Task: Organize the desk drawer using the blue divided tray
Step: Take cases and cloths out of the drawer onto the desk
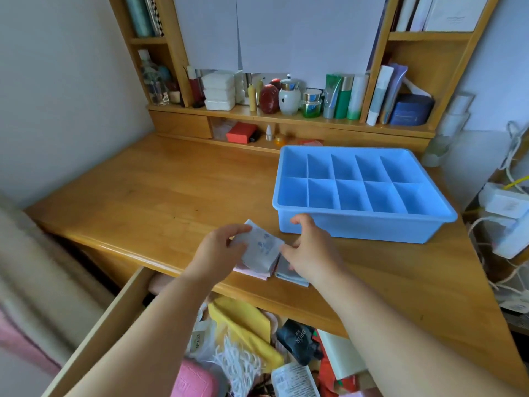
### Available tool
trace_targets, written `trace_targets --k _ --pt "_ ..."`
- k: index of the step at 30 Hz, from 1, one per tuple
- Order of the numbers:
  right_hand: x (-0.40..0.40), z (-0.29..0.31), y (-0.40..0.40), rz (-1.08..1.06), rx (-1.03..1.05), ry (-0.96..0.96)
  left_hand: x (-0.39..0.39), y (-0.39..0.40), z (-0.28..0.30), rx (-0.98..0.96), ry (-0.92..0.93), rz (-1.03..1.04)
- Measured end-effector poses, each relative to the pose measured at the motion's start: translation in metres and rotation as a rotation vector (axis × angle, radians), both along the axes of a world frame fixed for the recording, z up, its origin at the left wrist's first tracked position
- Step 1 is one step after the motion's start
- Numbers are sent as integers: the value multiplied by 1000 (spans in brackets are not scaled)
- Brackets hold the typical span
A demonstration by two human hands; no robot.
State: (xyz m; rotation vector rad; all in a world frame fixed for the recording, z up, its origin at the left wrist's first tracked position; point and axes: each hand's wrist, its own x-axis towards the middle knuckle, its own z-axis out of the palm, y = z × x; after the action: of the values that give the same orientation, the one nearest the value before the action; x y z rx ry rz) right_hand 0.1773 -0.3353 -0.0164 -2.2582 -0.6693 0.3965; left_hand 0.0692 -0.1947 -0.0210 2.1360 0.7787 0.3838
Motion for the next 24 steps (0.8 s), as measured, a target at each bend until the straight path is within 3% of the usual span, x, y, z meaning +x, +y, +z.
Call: trace_targets --k 3,9,11,13,15,20,24 --pt "1 -4 -27 6 -71 -151 -6 7 -14 195 155 -12" --pt "-46 -19 -118 248 165 -501 -72 -40 -38 296 -209 98" --pt "-73 -42 -140 375 107 -432 -104 -60 -58 230 -126 62" --pt "-93 -72 -151 478 -87 -303 -131 -77 -82 139 68 17" --pt "-105 -103 -152 540 -281 -314 -154 -88 -103 97 203 6" --pt "-125 -136 -125 559 -488 -325 -188 -102 -117 70 231 82" --pt "-133 -144 -116 475 -509 -368 -194 -97 -122 119 313 53"
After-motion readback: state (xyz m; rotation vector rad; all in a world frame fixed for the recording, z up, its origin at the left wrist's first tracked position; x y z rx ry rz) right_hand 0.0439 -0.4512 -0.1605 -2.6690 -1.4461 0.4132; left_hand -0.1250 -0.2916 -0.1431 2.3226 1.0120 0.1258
